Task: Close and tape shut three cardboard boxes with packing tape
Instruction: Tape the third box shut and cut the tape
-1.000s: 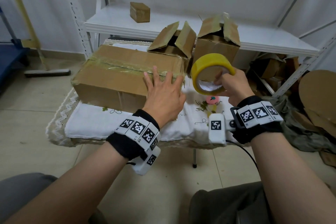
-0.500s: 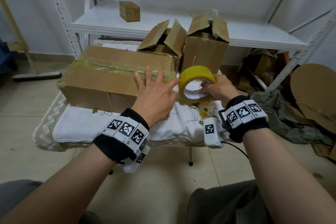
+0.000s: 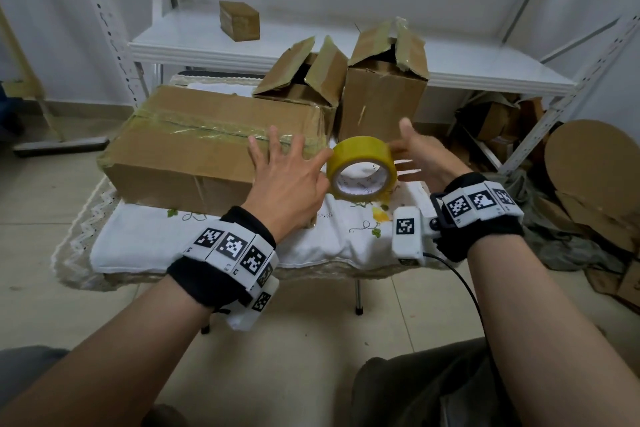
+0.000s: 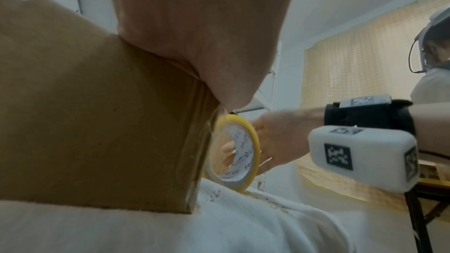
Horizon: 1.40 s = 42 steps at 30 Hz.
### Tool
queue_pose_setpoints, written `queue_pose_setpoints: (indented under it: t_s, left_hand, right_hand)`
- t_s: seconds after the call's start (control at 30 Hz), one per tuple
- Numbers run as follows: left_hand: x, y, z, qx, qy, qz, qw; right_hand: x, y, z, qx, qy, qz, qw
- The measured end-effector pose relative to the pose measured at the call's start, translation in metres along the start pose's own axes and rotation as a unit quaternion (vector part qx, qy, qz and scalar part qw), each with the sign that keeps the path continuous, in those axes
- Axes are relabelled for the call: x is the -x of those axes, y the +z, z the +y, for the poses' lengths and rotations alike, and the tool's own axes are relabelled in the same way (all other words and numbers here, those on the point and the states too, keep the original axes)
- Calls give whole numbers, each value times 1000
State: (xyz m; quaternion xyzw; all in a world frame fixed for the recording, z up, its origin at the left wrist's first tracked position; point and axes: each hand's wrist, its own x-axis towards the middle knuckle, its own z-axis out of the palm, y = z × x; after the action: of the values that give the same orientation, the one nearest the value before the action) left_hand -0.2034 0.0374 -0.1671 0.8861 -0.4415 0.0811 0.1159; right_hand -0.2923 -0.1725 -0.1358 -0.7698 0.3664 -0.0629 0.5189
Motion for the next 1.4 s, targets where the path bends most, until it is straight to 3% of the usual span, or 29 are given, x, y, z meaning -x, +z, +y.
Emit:
queue_pose_setpoints:
  t_s: [0.07, 0.27, 0.5, 0.6, 0.7, 0.83, 1.0, 1.13, 1.3, 1.4]
  left_hand:
    - [0, 0, 0, -1, 0, 0, 1000]
    - [1, 0, -1, 3, 3, -4, 1000]
    - [3, -1, 0, 7, 4, -2, 1000]
    - [2, -2, 1, 8, 1, -4, 1000]
    - [2, -2, 1, 12, -5, -9, 1000]
    - [2, -2, 3, 9, -17, -6, 1000]
    - [2, -2, 3, 15, -20, -8, 1000]
    - [1, 0, 3, 15, -21, -6, 1000]
    - [2, -2, 3, 12, -35, -8, 999]
    - [3, -3, 3, 6, -40, -10, 999]
  right_hand:
    - [-10, 3, 10, 35, 8, 32, 999]
    - [-27, 8, 29, 171, -19, -6, 985]
    - [-32, 5, 27, 274, 15, 55, 960]
    - [-31, -3, 16, 204, -12, 135, 969]
    - [-15, -1, -6, 62, -112, 190, 973]
    - [5, 21, -31, 14, -184, 130, 974]
    - [14, 54, -51, 52, -236, 80, 967]
    - [19, 69, -56, 51, -207, 61, 975]
    - [25, 62, -57, 98, -169, 108, 975]
    - [31, 58, -62, 124, -149, 96, 976]
